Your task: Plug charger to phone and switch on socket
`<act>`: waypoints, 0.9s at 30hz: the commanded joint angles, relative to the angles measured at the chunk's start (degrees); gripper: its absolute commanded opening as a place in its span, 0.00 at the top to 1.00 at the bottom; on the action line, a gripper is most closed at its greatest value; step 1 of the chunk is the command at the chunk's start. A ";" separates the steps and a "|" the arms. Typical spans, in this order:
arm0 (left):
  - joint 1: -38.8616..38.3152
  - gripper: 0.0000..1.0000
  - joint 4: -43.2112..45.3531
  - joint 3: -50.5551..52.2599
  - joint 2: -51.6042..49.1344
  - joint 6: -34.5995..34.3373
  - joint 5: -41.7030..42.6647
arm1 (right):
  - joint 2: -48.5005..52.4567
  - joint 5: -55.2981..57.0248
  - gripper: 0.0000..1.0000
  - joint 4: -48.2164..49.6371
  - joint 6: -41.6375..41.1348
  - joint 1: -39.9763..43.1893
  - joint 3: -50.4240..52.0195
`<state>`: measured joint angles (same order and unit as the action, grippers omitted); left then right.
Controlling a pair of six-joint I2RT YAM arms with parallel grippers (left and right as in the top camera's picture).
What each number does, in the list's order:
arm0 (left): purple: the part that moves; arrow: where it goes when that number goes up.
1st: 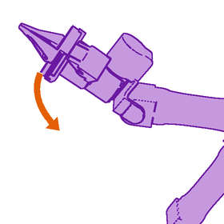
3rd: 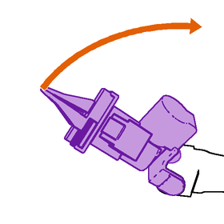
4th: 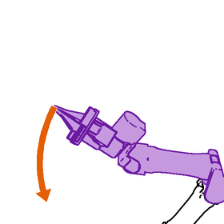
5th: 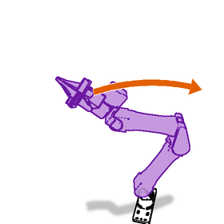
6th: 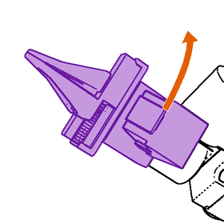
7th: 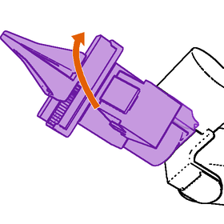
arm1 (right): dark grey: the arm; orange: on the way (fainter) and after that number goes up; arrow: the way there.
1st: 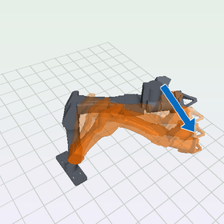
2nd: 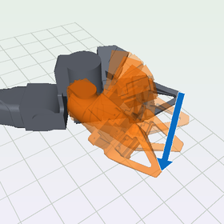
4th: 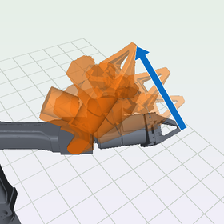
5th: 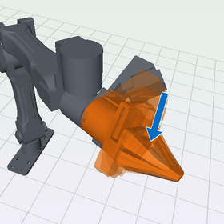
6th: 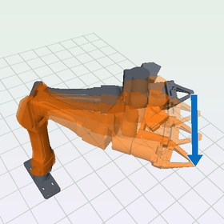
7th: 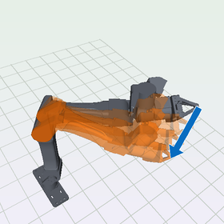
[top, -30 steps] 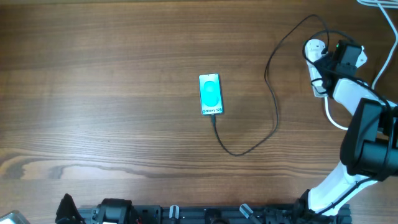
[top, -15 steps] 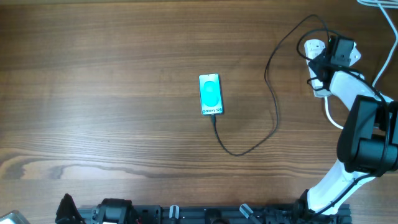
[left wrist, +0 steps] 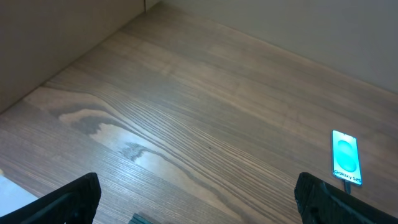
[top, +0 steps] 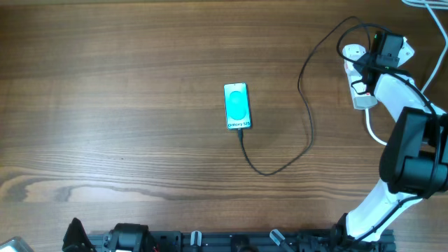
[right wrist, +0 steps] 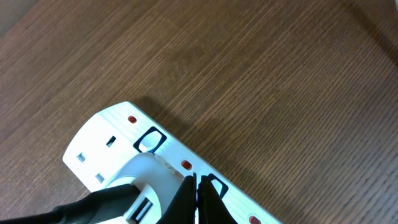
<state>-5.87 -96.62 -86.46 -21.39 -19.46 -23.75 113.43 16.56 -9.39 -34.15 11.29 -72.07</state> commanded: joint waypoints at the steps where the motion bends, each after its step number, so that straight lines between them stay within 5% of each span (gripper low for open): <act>1: 0.15 0.00 0.15 0.37 0.57 -0.74 -0.11 | 2.89 -2.08 0.96 0.11 1.16 -0.48 -0.98; 15: 0.15 0.00 0.15 0.37 0.57 -0.74 -0.09 | 4.15 -11.80 0.96 -3.82 1.22 -0.87 -0.96; 27: 0.13 0.00 1.90 0.37 1.40 -0.76 3.43 | -12.61 -13.88 0.95 -20.33 1.16 -0.90 -0.96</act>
<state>-5.87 -95.39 -86.41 -21.37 -19.62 -22.00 106.50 3.84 -27.97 -33.28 10.33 -73.10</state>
